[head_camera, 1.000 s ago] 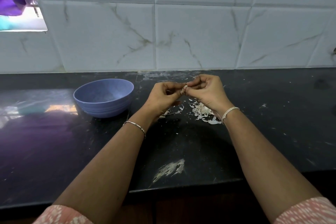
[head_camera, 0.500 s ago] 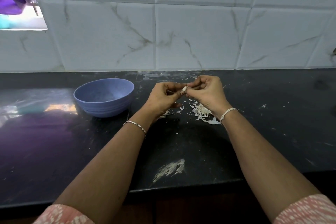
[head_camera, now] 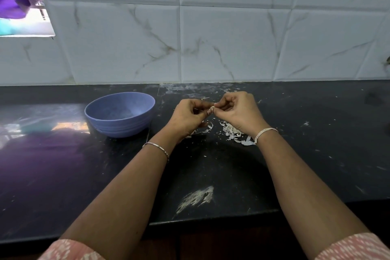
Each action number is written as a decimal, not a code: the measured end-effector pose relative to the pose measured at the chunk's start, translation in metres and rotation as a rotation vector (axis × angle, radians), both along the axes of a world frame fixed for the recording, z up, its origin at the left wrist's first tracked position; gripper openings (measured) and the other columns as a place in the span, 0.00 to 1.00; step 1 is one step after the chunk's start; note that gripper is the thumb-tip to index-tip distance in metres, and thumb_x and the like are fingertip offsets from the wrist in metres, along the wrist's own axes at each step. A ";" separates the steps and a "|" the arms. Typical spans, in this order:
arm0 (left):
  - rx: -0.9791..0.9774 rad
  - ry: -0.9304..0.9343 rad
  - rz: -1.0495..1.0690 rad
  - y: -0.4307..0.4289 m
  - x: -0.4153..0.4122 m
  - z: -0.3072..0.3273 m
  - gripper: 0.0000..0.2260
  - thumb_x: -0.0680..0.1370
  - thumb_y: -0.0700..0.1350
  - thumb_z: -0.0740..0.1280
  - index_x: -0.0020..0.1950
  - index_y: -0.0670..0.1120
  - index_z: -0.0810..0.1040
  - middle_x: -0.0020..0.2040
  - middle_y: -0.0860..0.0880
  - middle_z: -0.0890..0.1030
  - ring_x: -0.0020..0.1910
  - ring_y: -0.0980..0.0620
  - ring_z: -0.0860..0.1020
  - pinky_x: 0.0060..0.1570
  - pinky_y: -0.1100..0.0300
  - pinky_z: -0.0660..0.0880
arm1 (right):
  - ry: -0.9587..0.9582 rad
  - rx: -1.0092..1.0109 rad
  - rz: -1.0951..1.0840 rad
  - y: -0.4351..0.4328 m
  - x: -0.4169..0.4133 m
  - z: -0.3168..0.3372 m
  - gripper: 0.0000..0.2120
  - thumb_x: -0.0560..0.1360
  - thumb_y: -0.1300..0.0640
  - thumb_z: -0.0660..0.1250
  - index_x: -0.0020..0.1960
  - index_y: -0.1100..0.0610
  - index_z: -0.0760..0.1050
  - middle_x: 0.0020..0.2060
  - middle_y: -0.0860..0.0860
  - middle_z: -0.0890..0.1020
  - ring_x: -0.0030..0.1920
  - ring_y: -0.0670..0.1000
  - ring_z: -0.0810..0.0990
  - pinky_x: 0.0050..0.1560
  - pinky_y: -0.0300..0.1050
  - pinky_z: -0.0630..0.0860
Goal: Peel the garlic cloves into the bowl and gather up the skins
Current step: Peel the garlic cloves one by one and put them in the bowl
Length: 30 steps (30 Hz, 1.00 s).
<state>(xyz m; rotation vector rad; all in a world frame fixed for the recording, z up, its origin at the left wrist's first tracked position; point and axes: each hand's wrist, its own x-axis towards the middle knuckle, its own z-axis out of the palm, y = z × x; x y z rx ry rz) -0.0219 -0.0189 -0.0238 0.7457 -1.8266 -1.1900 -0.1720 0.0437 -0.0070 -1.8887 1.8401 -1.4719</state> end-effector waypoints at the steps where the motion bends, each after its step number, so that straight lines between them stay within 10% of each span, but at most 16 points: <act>1: 0.004 -0.001 0.000 0.000 0.000 0.000 0.08 0.78 0.38 0.69 0.56 0.44 0.83 0.50 0.46 0.83 0.47 0.53 0.79 0.47 0.53 0.82 | 0.010 0.003 0.001 0.000 0.000 0.000 0.03 0.69 0.62 0.76 0.38 0.60 0.83 0.33 0.45 0.83 0.34 0.41 0.81 0.41 0.36 0.79; 30: 0.159 0.110 -0.052 0.012 0.003 0.008 0.06 0.77 0.36 0.69 0.46 0.46 0.82 0.44 0.48 0.82 0.39 0.59 0.78 0.41 0.58 0.82 | -0.061 -0.065 -0.076 0.002 0.007 0.001 0.08 0.67 0.63 0.74 0.33 0.54 0.78 0.31 0.52 0.83 0.32 0.47 0.81 0.39 0.46 0.82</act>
